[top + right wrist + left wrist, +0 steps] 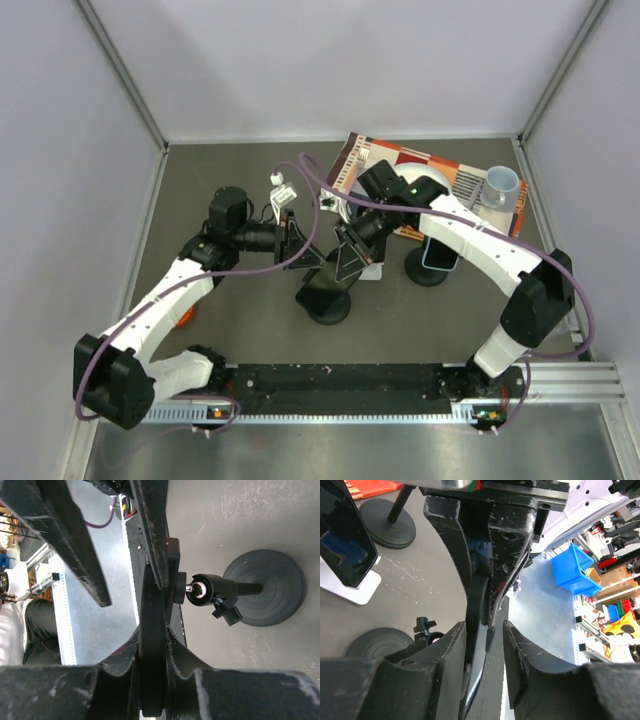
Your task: Place the phone on the phone stand
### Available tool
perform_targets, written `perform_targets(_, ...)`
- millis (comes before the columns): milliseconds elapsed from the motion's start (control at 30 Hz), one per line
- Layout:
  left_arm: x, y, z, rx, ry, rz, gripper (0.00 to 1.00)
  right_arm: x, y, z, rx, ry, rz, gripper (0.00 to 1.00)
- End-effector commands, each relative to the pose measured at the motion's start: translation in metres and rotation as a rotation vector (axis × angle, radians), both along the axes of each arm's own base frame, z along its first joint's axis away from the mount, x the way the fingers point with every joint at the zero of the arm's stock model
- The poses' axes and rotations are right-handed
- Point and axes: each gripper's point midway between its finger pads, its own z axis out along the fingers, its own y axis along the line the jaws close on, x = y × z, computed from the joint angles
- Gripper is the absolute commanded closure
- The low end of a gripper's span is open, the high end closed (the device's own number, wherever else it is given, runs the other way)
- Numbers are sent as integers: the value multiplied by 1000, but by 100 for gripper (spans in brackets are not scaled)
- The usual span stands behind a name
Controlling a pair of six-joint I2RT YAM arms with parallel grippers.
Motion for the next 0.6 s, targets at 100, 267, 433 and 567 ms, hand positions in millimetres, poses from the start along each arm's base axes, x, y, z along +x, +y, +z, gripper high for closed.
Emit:
perform_targets(100, 0, -17, 4, -15, -81, -39, 77, 1, 14, 47, 158, -61, 48, 100)
perform_targets(267, 0, -16, -1, -8, -86, -24, 76, 0, 12, 49, 163, -72, 50, 100)
perform_targets(433, -3, -17, -3, -24, -78, -39, 96, 9, 13, 47, 142, -111, 14, 100)
perform_targets(567, -5, -11, -3, -29, -118, 21, 100, 29, 9, 47, 99, -199, -127, 79)
